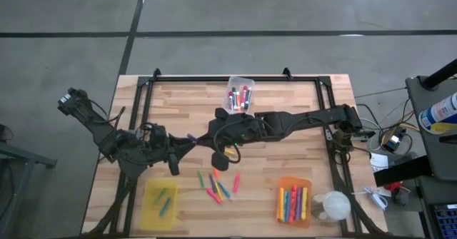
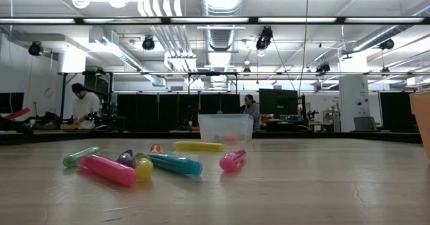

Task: Pick & Place Markers
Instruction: Put the top violet highlighter into the yellow bin

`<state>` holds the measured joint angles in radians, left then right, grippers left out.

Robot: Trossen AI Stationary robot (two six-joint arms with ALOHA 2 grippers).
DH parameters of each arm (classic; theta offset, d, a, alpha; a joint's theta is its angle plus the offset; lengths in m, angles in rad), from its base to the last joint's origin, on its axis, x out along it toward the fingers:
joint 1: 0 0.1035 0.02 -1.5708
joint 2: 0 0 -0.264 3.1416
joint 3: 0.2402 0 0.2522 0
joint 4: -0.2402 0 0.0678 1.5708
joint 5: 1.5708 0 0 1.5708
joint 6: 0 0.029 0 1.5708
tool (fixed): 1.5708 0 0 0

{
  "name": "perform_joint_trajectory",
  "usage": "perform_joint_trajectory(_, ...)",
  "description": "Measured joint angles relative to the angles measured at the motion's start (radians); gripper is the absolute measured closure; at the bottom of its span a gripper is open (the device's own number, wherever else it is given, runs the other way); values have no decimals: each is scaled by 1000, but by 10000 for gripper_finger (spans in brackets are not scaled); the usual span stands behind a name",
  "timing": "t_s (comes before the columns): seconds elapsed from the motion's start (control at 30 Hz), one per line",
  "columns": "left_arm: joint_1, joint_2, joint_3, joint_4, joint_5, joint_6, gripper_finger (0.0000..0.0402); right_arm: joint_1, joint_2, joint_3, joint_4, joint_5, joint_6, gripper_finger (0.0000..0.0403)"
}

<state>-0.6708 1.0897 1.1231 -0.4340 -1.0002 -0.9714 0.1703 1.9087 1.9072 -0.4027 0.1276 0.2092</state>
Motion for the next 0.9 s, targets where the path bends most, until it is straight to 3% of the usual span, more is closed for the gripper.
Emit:
perform_joint_trajectory(0.2, 0, 0, 0, 5, -19, 1, 258, -1, 1, 0, 1, -1, 0, 378)
perform_joint_trajectory(0.5, 11, 0, 1, 3, -22, 1, 256, 0, 2, 0, 16, -24, 0, 378)
perform_joint_trajectory(0.63, 11, 0, 1, 0, -20, -11, 283, 0, 2, 0, 34, -30, 1, 378)
perform_joint_trajectory(0.83, 11, 0, 1, 1, -19, -23, 357, -2, 2, 0, 33, -30, 19, 378)
perform_joint_trajectory(0.9, 11, 0, 1, 1, -20, -32, 361, -2, 2, 0, 33, -30, 20, 376)
